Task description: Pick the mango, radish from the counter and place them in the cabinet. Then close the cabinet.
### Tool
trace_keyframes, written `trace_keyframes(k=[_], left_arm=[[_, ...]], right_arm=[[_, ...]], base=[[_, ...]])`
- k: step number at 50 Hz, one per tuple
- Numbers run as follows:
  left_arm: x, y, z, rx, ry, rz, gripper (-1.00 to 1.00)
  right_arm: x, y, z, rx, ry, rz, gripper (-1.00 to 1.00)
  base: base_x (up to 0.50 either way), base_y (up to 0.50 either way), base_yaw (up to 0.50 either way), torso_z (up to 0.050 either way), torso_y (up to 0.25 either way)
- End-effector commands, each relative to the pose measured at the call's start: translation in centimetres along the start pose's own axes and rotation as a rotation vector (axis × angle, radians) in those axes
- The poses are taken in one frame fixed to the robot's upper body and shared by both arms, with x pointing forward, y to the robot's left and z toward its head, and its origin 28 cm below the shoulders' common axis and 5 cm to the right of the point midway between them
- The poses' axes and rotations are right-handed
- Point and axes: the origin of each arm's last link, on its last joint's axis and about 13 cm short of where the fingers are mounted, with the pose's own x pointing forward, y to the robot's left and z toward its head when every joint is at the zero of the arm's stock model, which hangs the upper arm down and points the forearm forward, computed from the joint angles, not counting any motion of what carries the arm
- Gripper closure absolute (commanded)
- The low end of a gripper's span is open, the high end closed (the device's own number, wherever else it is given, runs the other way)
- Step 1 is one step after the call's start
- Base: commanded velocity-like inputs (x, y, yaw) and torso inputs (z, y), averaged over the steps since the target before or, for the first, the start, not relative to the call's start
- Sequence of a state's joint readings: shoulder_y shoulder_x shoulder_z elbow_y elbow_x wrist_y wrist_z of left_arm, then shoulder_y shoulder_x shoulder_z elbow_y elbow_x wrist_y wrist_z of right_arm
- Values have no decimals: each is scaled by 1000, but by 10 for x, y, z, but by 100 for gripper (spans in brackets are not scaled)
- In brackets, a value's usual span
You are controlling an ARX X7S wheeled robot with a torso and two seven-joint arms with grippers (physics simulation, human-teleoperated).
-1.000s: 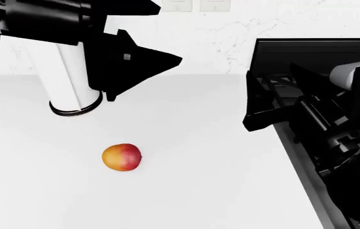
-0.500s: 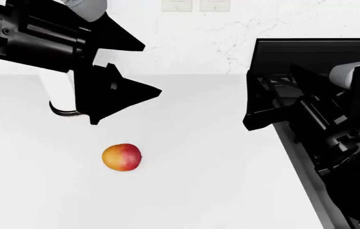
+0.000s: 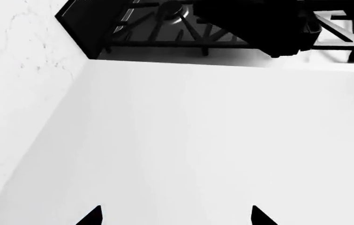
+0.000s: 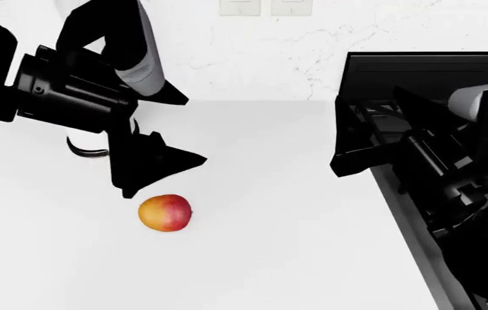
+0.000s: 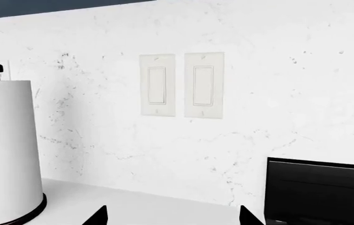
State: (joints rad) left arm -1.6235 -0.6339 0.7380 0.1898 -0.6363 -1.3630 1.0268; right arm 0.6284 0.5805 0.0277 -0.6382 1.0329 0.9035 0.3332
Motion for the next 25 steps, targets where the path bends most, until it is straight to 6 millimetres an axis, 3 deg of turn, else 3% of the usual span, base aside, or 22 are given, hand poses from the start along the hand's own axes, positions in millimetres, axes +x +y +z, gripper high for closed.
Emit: trace_keyframes(k=[1,25], left_arm=[[4,-3,-7,5,46,-13,-100],[-11,-15,-17,-2,110,-39,-100]], right_arm=[[0,0,0,1,0,-1,-100],[2,0,-4,5,9,-2,-100]], base=[[0,0,0,0,0],[0,0,0,0,0]])
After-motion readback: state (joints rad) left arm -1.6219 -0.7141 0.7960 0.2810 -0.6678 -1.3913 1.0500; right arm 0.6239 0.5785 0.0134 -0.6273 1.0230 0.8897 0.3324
